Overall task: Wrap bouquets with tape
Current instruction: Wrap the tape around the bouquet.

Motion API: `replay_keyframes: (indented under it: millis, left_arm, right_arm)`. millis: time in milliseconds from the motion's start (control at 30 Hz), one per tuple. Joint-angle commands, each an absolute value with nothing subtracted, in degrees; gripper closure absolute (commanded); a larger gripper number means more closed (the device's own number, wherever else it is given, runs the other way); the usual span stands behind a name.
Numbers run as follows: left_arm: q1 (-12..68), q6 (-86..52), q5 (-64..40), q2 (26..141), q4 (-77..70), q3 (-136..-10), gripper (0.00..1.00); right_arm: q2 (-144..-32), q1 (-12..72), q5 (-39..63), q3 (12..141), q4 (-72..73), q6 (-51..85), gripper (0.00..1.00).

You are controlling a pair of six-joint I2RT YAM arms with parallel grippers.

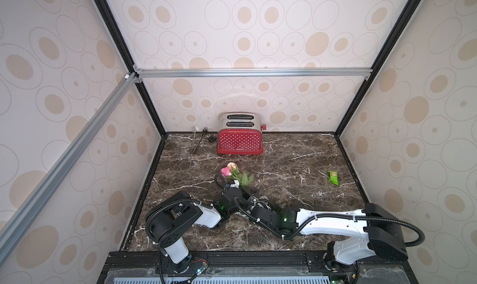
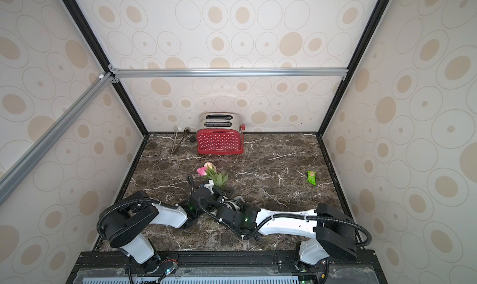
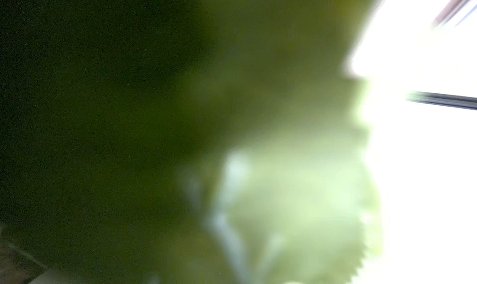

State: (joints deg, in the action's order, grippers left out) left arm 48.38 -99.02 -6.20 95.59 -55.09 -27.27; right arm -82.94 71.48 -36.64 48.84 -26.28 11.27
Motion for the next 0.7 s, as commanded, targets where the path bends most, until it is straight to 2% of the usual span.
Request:
replay_keyframes:
  millis: [0,100,233,300,400,533,667]
  left_arm:
    - [49.0,-99.0,-6.4,95.8,-56.7,-27.6,1.00]
    - [48.9,-97.8,-5.1,95.8,-61.2,-26.0,1.00]
    - [48.9,-94.8,-4.0,96.4,-68.1,-24.7,1.00]
    - [48.9,-93.1,-3.6,97.0,-71.8,-24.2,1.00]
    - [48.9,-91.2,-2.6,97.1,-75.3,-23.3,1.00]
    - [48.9,-89.5,-1.4,97.0,-79.6,-21.8,1.00]
    - [48.9,-89.1,-2.1,98.2,-82.0,-21.8,1.00]
  right_arm:
    - [-79.4,70.0,-31.0,48.8,-25.3,12.7,0.62]
    - [-72.9,64.3,-13.7,45.5,-22.1,15.0,0.45]
    - [-67.9,53.3,12.4,42.0,-17.8,20.8,0.40]
    - [-68.0,47.4,25.4,40.3,-14.4,24.3,0.40]
    - [-70.5,41.4,39.6,38.0,-7.4,29.9,0.40]
    - [-75.1,37.2,49.3,35.3,2.1,37.0,0.43]
    - [-78.2,33.9,55.5,31.4,14.2,44.2,0.53]
